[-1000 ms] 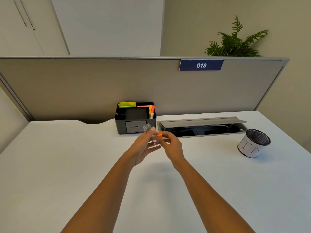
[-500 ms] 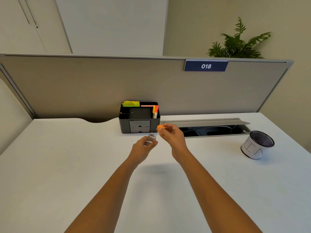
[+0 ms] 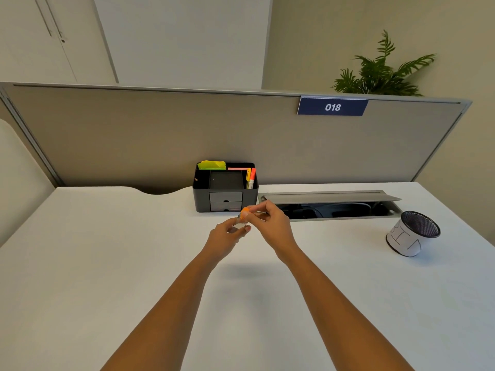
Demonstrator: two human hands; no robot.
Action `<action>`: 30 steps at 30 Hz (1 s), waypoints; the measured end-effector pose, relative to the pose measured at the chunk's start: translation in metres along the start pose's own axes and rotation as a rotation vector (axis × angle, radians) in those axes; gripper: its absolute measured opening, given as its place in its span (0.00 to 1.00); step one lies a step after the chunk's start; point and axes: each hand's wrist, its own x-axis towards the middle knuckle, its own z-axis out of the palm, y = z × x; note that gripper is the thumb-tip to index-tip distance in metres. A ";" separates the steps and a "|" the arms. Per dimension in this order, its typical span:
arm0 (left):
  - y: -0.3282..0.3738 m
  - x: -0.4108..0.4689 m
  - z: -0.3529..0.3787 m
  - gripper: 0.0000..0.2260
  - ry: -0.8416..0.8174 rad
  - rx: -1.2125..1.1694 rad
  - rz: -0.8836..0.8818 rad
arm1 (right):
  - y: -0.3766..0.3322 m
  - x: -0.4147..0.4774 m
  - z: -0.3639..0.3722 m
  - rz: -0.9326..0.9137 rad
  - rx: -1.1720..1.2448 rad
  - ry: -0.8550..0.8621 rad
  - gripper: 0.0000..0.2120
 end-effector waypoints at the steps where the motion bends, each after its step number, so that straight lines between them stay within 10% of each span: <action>1: 0.000 0.000 -0.001 0.21 -0.001 -0.008 0.007 | 0.000 0.000 -0.002 -0.002 -0.016 -0.012 0.08; 14: -0.001 -0.009 -0.006 0.24 -0.129 -0.074 0.048 | -0.014 0.006 -0.028 -0.052 -0.132 -0.345 0.14; 30: -0.006 -0.006 -0.007 0.18 -0.029 -0.245 0.059 | -0.011 0.000 -0.018 -0.168 -0.311 -0.340 0.25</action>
